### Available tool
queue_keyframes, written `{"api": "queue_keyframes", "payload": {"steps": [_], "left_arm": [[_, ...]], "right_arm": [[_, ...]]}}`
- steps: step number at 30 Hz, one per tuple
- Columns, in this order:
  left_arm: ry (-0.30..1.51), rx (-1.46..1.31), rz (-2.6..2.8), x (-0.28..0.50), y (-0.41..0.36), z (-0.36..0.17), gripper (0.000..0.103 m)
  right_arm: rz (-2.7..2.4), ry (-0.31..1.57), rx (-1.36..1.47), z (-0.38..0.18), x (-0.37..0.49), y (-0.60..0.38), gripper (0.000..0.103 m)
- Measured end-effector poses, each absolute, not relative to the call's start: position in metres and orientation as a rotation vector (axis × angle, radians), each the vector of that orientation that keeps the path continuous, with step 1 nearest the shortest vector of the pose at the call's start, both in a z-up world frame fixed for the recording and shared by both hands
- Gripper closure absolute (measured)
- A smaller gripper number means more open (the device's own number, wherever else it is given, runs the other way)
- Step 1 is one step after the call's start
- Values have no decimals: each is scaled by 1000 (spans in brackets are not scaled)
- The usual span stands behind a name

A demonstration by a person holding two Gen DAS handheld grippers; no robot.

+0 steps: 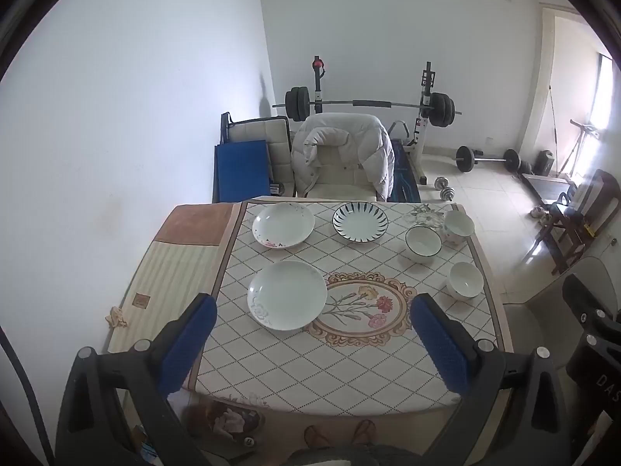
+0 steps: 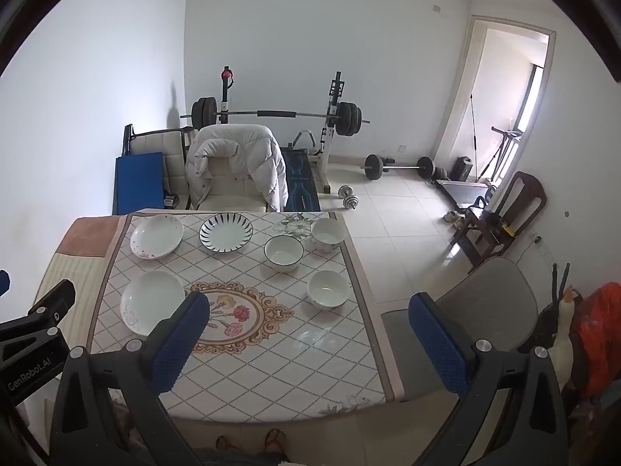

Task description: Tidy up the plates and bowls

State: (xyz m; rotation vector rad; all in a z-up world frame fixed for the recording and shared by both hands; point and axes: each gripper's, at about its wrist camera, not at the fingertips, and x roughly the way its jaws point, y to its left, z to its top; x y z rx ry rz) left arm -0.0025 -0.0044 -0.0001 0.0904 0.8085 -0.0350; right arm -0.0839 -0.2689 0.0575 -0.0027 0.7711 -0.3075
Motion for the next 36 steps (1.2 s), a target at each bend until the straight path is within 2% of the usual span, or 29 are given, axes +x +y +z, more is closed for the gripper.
{"api": "queue_keyframes", "payload": {"steps": [36], "left_arm": [[786,95,-41,-8,-9,1,1]], "right_arm": [[-328,750,14,58,-93,-274,0]]}}
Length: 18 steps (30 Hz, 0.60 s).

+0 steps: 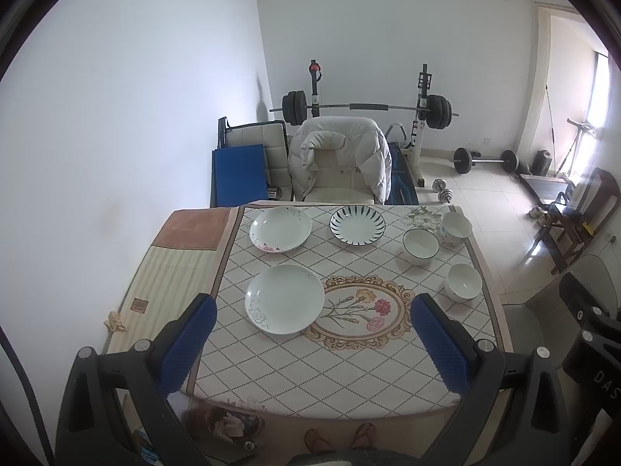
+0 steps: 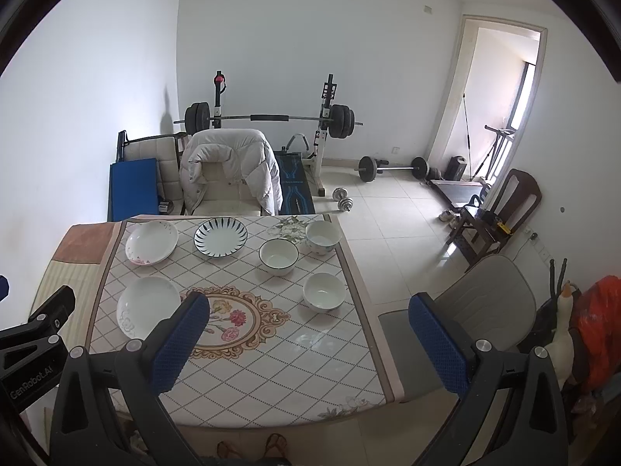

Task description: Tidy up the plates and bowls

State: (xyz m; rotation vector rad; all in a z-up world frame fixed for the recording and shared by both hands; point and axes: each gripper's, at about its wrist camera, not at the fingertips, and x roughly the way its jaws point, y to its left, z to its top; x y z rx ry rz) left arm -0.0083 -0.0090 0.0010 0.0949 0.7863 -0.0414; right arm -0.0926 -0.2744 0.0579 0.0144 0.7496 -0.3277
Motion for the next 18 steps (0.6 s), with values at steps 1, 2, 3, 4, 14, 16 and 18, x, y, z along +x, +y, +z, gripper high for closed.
{"api": "queue_keyframes", "payload": {"steps": [1,2,3,4,14,16,18], "left_arm": [[786,95,-43,-8,-9,1,1],[786,97,-42,-8,-10,1,1],[786,95,-43,-8,-9,1,1],[786,94,-43,-8,-10,1,1],[774,96,-42,-11,-11,6,1],[774,95,-43,-12,-11,6,1],[774,98,-45,-12,-13,6,1]], "right_arm": [[-327,749,17,58,-92,-274,0],[-325,749,22,57,-92,-274,0],[-324,749,26,57,-92,-275,0],[-323,751,27,57,-93,-276,0],[-324,747,27,58,-90,-277,0],[-323,748,26,58,-90,-277,0],[-325,747,26,58,-90,-277,0]]}}
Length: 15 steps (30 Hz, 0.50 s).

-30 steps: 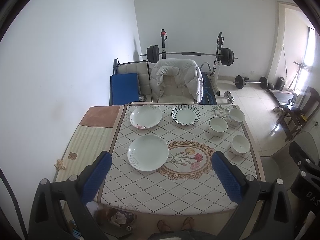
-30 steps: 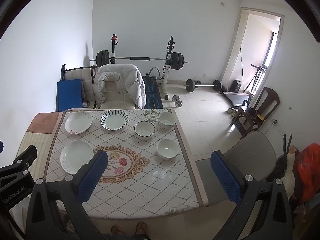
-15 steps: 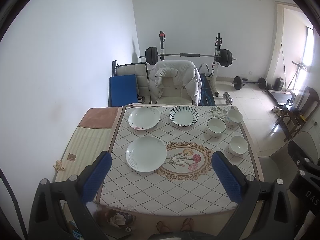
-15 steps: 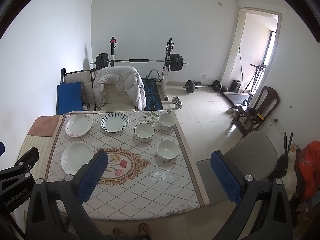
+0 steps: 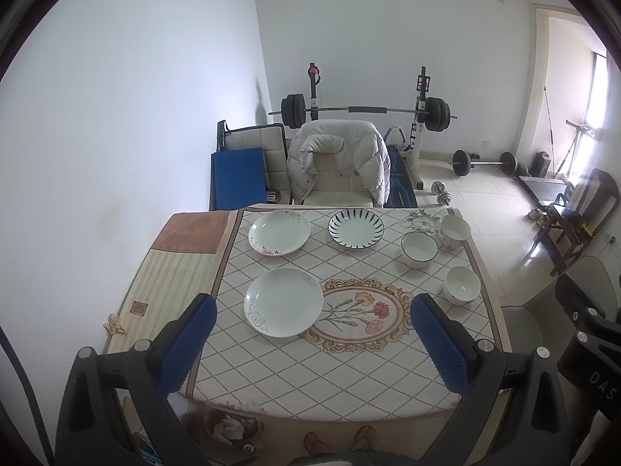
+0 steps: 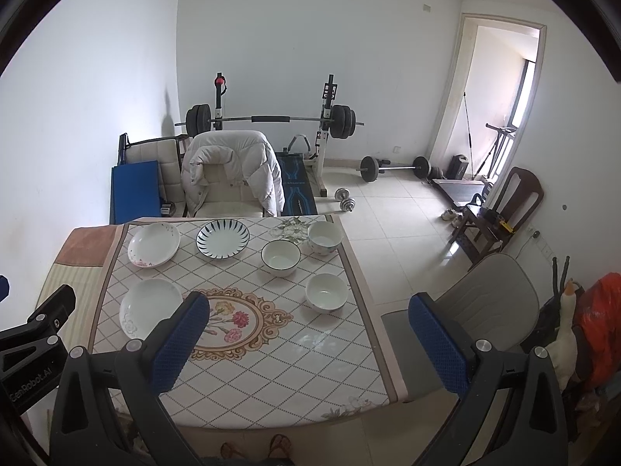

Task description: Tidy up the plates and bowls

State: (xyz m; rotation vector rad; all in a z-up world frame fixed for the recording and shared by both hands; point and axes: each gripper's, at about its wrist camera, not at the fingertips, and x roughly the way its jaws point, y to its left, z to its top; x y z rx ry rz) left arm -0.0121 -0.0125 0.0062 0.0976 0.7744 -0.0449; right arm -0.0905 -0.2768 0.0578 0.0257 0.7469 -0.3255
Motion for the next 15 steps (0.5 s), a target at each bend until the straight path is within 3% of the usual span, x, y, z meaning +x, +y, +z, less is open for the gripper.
{"api": "queue_keyframes", "payload": {"steps": [15], "left_arm": [[777,100,-48,-12,-16,8,1]], "right_arm": [[-332,750,37,59,-90,-279,0]]}}
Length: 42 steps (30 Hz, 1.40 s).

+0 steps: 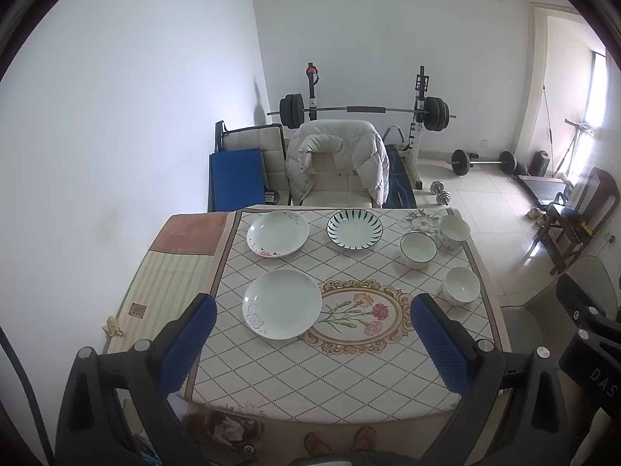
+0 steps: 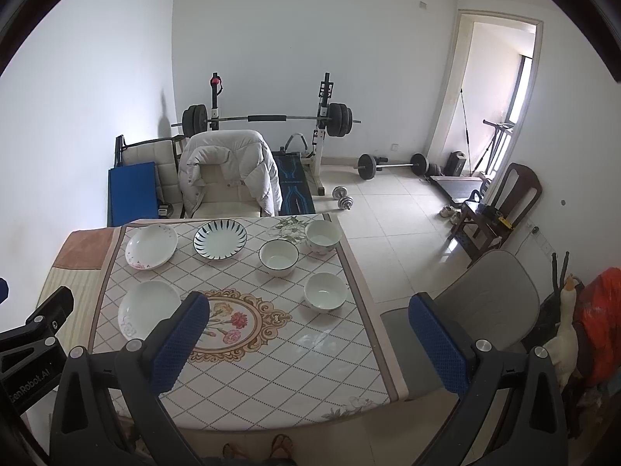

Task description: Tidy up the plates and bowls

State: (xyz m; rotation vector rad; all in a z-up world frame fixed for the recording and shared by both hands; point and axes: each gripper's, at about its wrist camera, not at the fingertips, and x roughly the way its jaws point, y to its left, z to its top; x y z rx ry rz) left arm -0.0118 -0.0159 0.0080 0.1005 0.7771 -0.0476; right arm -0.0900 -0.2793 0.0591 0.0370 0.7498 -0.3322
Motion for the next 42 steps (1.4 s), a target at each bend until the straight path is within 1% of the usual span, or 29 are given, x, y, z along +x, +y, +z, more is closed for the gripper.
{"api": "queue_keyframes", "payload": {"steps": [11,14,17,21,24,27,35,40,42], "left_arm": [[785,96,-40,-3,-18,10,1],[812,81,-35,7,-18,3,1],[852,56,-13,26,-10,-16,1],[934,80,71,58,9,-60,1],[1014,90,147,87,30,-99,1],[1122,19,163,107,54,-137,1],[1297,-104,154,184,113,-216,3],[1407,-109,123,239,149,-273,3],[1454,-122,103,261,165,-297,13]], "right_arm": [[-334,749,42,60,-88,-281,0],[-328,759,66,57,-82,-287,0],[-290,797,124,42,-67,-302,0],[-183,880,116,0,-32,-308,0],[-66,997,157,-44,1,-312,0],[64,1121,248,-94,34,-311,0],[212,1325,233,-213,129,-247,0],[193,1412,234,-265,184,-209,0],[186,1452,250,-286,207,-196,0]]}}
